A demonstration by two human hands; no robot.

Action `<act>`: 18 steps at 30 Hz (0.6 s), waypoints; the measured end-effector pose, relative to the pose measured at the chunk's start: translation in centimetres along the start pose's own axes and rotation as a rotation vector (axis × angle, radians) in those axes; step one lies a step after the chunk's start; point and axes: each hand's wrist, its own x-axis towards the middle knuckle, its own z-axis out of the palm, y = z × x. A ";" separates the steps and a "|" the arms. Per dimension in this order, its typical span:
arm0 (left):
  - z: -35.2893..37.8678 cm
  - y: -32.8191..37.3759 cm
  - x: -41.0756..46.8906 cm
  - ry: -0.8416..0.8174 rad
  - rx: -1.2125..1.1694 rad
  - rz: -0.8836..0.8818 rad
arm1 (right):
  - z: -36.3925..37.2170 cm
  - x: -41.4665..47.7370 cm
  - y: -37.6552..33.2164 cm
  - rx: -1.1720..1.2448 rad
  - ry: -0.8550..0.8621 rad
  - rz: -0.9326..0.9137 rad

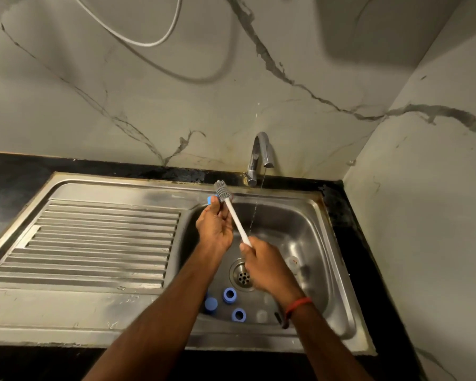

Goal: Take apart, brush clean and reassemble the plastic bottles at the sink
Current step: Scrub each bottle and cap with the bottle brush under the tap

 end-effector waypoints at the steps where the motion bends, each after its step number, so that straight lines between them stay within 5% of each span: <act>1: 0.0 0.0 -0.1 -0.007 0.027 0.002 | -0.3 0.4 0.2 0.047 -0.005 0.004; 10: -2.9 1.1 1.4 -0.170 0.173 0.017 | -3.0 0.9 5.6 0.203 0.081 0.141; 18: -5.4 -0.5 4.1 -0.237 1.252 0.324 | -3.8 3.2 7.6 0.073 0.143 0.126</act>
